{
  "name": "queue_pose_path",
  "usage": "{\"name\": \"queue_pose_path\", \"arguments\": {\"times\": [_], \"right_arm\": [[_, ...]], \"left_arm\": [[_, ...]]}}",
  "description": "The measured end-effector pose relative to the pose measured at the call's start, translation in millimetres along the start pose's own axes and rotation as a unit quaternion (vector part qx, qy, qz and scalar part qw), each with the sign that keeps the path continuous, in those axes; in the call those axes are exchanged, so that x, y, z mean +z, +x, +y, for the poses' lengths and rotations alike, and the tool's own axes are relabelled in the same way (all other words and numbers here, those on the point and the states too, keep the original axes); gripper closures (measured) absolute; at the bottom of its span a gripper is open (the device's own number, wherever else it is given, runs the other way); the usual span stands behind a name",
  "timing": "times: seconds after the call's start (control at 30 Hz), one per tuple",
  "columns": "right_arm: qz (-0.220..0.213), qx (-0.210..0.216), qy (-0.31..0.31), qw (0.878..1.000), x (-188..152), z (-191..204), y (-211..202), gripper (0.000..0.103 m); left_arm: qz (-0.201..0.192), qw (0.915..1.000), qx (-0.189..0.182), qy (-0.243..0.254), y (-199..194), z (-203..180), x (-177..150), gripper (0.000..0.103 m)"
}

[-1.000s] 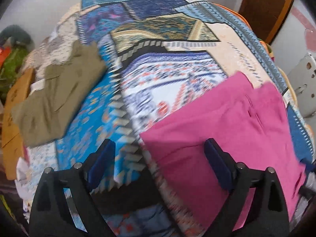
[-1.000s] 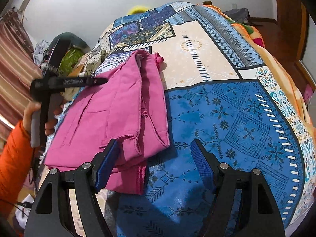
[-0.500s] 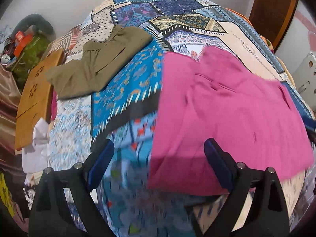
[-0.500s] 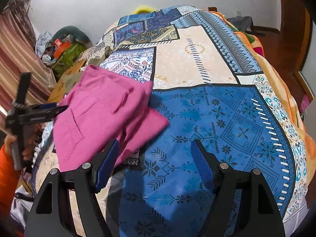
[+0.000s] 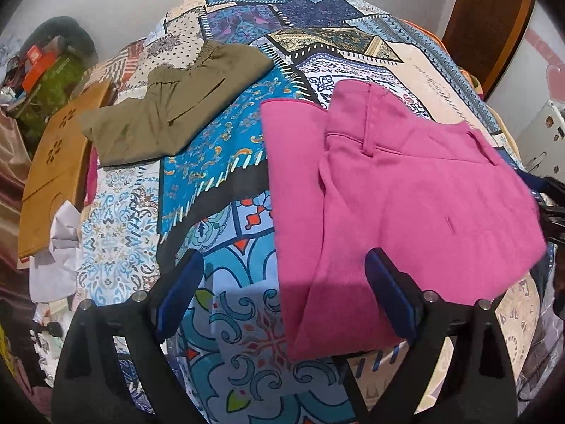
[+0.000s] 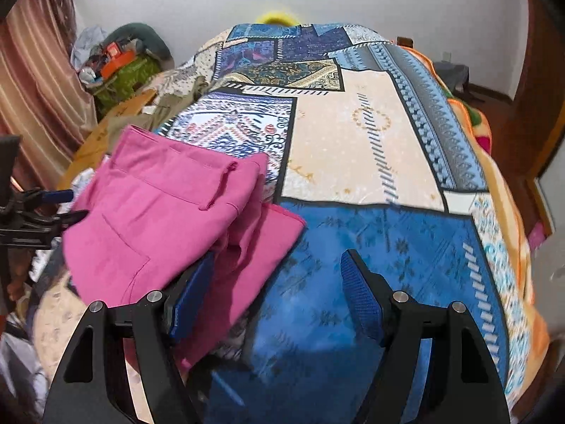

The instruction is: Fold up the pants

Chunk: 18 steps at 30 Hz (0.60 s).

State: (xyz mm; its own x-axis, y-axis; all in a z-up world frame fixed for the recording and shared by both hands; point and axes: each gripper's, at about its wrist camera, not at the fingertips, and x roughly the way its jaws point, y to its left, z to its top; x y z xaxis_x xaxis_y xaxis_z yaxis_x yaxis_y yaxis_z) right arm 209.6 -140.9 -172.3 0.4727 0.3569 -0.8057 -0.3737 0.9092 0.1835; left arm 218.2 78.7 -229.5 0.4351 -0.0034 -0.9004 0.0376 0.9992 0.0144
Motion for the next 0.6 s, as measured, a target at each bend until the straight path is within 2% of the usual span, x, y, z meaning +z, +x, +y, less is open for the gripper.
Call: {"name": "queue_pose_path", "arguments": {"times": [0.17, 0.23, 0.27, 0.3, 0.4, 0.6], "right_arm": [[0.014, -0.029, 0.0, 0.999, 1, -13, 22, 0.034], [0.016, -0.042, 0.012, 0.999, 4, -22, 24, 0.04], [0.019, -0.046, 0.017, 0.999, 7, -27, 23, 0.046], [0.021, -0.045, 0.022, 0.998, 8, -30, 21, 0.047], [0.005, -0.027, 0.041, 0.999, 13, -37, 7, 0.047], [-0.028, 0.024, 0.054, 0.998, 31, -24, -12, 0.047]], "left_arm": [[-0.004, 1.0, -0.006, -0.003, 0, 2, -3, 0.008], [-0.004, 1.0, -0.008, -0.001, -4, 3, -2, 0.009], [-0.007, 0.9999, -0.008, 0.002, -6, 3, -2, 0.011], [-0.01, 0.9999, -0.01, 0.008, -10, 3, -1, 0.016], [-0.024, 0.9994, -0.012, 0.02, -24, 2, 7, 0.026], [-0.067, 0.9963, -0.035, 0.041, -43, -4, 45, 0.034]]}}
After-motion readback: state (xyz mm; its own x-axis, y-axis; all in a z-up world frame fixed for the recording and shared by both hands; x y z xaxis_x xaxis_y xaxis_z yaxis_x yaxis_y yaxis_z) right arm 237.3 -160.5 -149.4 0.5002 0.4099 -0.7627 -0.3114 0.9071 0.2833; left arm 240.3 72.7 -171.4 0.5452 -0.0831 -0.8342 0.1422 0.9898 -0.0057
